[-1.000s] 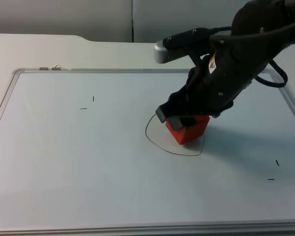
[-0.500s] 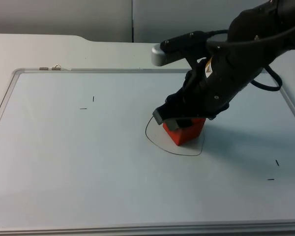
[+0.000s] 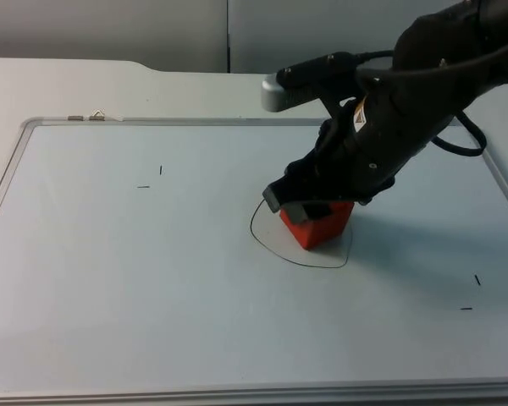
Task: Pick up one cube with the left hand and another cube with the right hand. First place the cube in the right hand at the target position, then stack the cube in the left hand on top.
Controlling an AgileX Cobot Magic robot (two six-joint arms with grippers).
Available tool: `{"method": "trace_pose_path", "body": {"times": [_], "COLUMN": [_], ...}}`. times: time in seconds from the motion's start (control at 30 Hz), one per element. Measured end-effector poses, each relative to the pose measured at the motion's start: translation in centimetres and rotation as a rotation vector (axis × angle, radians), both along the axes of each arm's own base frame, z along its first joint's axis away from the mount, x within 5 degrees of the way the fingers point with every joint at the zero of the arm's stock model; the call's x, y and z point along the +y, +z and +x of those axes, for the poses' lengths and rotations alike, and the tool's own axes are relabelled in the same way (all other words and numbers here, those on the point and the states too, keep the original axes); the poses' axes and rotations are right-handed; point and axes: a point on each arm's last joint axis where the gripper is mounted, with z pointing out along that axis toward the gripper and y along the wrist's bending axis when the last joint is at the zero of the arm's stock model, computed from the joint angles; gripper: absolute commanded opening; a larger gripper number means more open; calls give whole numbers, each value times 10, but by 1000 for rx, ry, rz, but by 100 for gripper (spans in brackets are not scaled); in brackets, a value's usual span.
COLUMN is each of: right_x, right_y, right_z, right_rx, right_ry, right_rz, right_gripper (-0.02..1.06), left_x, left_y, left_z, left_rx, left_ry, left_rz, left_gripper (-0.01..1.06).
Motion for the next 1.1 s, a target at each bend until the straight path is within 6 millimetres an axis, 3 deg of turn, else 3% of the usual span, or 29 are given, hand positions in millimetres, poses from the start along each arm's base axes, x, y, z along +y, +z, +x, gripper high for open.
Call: {"method": "trace_pose_path", "body": {"times": [0.1, 0.13, 0.2, 0.4, 0.53, 0.57, 0.6, 0.67, 0.7, 0.83, 0.87, 0.97, 1.03, 1.07, 1.1], "right_x": [0, 2, 4, 6, 5, 5, 4, 2, 2, -20, -20, -53, -75, -75, -87], "right_y": [8, 15, 33, 60, 118, 118, 136, 184, 184, 301, 301, 357, 374, 374, 376], "right_z": [1, 2, 6, 11, 9, 9, 4, -14, -14, -92, -92, -150, -181, -181, -194], "right_rx": [-12, -28, -54, -62, -152, -152, -188, -308, -308, -640, -640, -817, -889, -889, -911], "right_ry": [-2, -2, -4, -12, 19, 19, 36, 95, 95, 246, 246, 306, 327, 327, 335], "right_rz": [9, 20, 34, 33, 62, 62, 75, 121, 121, 263, 263, 353, 390, 390, 401], "right_gripper": [78, 78, 89, 91, 91, 91, 91, 91, 91, 91, 91, 91, 90, 90, 90], "left_x": [0, 0, 0, 0, 0, 0, 0, 0, 0, -5, -5, -15, -25, -25, -31], "left_y": [0, 0, 0, 0, 0, 0, 0, 1, 1, 3, 3, 0, -3, -3, -7], "left_z": [0, 0, 0, 0, 0, 0, 0, 0, 0, 6, 6, 21, 32, 32, 40], "left_rx": [0, 0, -1, -1, -1, -1, -1, -7, -7, -23, -23, 7, 29, 29, 49], "left_ry": [0, 0, 0, 0, 0, 0, 0, -1, -1, -13, -13, -49, -95, -95, -124], "left_rz": [0, 0, -1, -1, -1, -1, -1, -3, -3, -34, -34, -32, -33, -33, -22], "left_gripper": [0, 0, 0, 0, 0, 0, 0, 0, 0, 0, 0, 0, 0, 0, 0]}}
